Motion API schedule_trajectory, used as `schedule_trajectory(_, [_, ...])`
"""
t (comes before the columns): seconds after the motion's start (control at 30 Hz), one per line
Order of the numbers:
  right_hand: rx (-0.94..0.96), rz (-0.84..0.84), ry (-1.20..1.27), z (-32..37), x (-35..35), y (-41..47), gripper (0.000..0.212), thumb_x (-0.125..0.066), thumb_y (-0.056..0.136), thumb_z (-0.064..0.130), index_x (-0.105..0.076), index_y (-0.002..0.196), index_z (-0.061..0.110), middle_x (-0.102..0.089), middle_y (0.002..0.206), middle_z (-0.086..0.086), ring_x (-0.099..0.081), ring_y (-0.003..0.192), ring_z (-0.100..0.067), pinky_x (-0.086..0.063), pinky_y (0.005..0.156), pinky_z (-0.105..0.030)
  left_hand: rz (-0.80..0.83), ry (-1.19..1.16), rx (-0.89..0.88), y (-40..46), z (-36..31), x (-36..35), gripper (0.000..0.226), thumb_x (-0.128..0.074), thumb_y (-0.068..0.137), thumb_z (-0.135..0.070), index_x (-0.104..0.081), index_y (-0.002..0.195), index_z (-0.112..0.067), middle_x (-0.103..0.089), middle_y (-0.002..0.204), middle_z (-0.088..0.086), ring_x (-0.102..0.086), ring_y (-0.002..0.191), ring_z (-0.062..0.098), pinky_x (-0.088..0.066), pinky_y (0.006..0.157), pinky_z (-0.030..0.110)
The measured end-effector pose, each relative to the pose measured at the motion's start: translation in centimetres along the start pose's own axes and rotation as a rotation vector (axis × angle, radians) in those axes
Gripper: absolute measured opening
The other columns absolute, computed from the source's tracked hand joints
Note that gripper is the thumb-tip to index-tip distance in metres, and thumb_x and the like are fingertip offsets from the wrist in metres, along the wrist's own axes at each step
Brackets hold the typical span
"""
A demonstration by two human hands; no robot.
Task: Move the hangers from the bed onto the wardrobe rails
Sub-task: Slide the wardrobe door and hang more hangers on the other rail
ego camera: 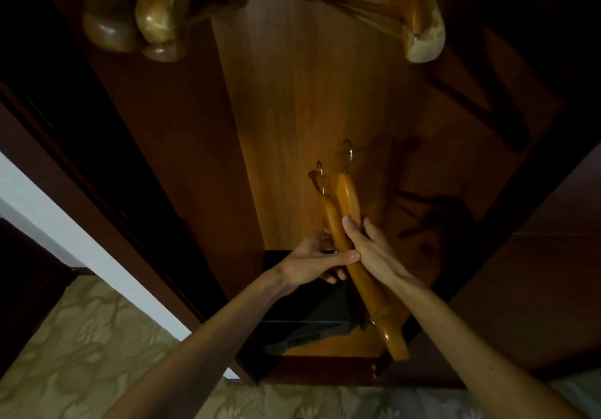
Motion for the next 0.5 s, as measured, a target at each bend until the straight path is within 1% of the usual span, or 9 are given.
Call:
schedule_trajectory(0.07, [0.000,-0.037,-0.041,0.4,0.6,-0.4,0.015,-0.046,0.097,0.062,-0.042,0.094,0.048,-0.046,0.102,0.023,-0.043,0.088,0.013,-0.037,0.114,-0.041,0.016,-0.050,0.002,-0.4,-0.4,0.0,0.052,-0.079,0.087,-0.029,-0.054,0.129,-0.010,-0.070,0.094,0.007,-0.064,0.078,0.018,-0.053,0.066,0.028])
schedule_trajectory(0.1, [-0.020,-0.061,-0.033,0.8,0.9,-0.6,0.016,-0.044,0.098,0.060,-0.043,0.093,0.045,-0.048,0.097,0.020,-0.046,0.084,0.009,-0.044,0.106,-0.041,0.022,-0.066,0.000,-0.6,-0.6,0.0,0.053,-0.079,0.088,-0.025,-0.052,0.129,-0.005,-0.068,0.088,0.005,-0.063,0.075,0.017,-0.052,0.064,0.027])
schedule_trajectory(0.13, [-0.054,-0.068,-0.033,0.8,1.3,-0.7,0.018,-0.041,0.100,0.059,-0.043,0.096,0.041,-0.048,0.092,0.018,-0.047,0.079,0.005,-0.050,0.093,-0.039,0.021,-0.074,-0.007,-0.8,-0.8,0.2,0.055,-0.079,0.088,-0.021,-0.049,0.130,-0.003,-0.066,0.084,0.004,-0.061,0.072,0.017,-0.050,0.061,0.026])
schedule_trajectory(0.2, [-0.105,-0.068,-0.076,1.4,2.1,-1.0,0.028,-0.036,0.102,0.057,-0.041,0.106,0.030,-0.050,0.083,0.010,-0.052,0.071,-0.006,-0.049,0.070,-0.031,0.009,-0.070,-0.017,-1.1,-1.5,0.8,0.058,-0.079,0.087,-0.015,-0.044,0.133,-0.002,-0.064,0.082,0.004,-0.059,0.066,0.016,-0.049,0.056,0.023])
schedule_trajectory(0.27, [-0.105,-0.047,-0.068,2.5,2.6,-1.1,0.032,-0.036,0.102,0.057,-0.043,0.101,0.026,-0.052,0.078,0.006,-0.055,0.071,-0.011,-0.053,0.074,-0.035,-0.009,-0.054,-0.027,-1.5,-2.7,1.6,0.058,-0.078,0.087,-0.012,-0.042,0.133,-0.005,-0.064,0.082,0.005,-0.058,0.064,0.015,-0.048,0.055,0.023])
schedule_trajectory(0.33, [-0.084,-0.028,-0.068,3.6,3.1,-0.9,0.034,-0.037,0.102,0.057,-0.053,0.094,0.027,-0.053,0.071,0.006,-0.056,0.071,-0.013,-0.053,0.089,-0.045,-0.040,-0.040,-0.036,-1.7,-4.2,2.8,0.057,-0.078,0.087,-0.012,-0.044,0.132,-0.006,-0.064,0.083,0.005,-0.058,0.063,0.014,-0.047,0.055,0.022])
schedule_trajectory(0.4, [-0.066,-0.017,-0.077,5.3,3.4,-0.7,0.045,-0.036,0.103,0.055,-0.059,0.118,0.020,-0.052,0.062,0.008,-0.055,0.066,-0.010,-0.049,0.090,-0.042,-0.071,-0.039,-0.051,-2.0,-6.2,4.1,0.056,-0.078,0.086,-0.014,-0.046,0.132,-0.007,-0.065,0.088,0.008,-0.058,0.063,0.014,-0.047,0.055,0.023])
schedule_trajectory(0.43, [-0.054,-0.016,-0.089,6.2,3.5,-0.5,0.051,-0.035,0.104,0.053,-0.055,0.130,0.014,-0.051,0.059,0.008,-0.055,0.063,-0.008,-0.047,0.086,-0.037,-0.084,-0.039,-0.065,-2.2,-7.2,4.7,0.056,-0.078,0.086,-0.016,-0.048,0.132,-0.008,-0.065,0.093,0.011,-0.057,0.063,0.013,-0.046,0.056,0.023])
schedule_trajectory(0.5, [-0.002,-0.028,-0.088,9.1,3.8,-0.3,0.052,-0.036,0.106,0.047,-0.051,0.133,0.005,-0.051,0.059,0.005,-0.054,0.062,-0.009,-0.044,0.082,-0.033,-0.117,-0.031,-0.100,-2.5,-10.0,6.0,0.053,-0.077,0.087,-0.018,-0.051,0.132,-0.008,-0.065,0.103,0.014,-0.056,0.063,0.012,-0.045,0.055,0.022])
Point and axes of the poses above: each hand's wrist, its own y-axis towards the middle knuckle, its own x-axis out of the back of the hand, z = x × y, the point moved 10 cm from there along y, towards the middle knuckle
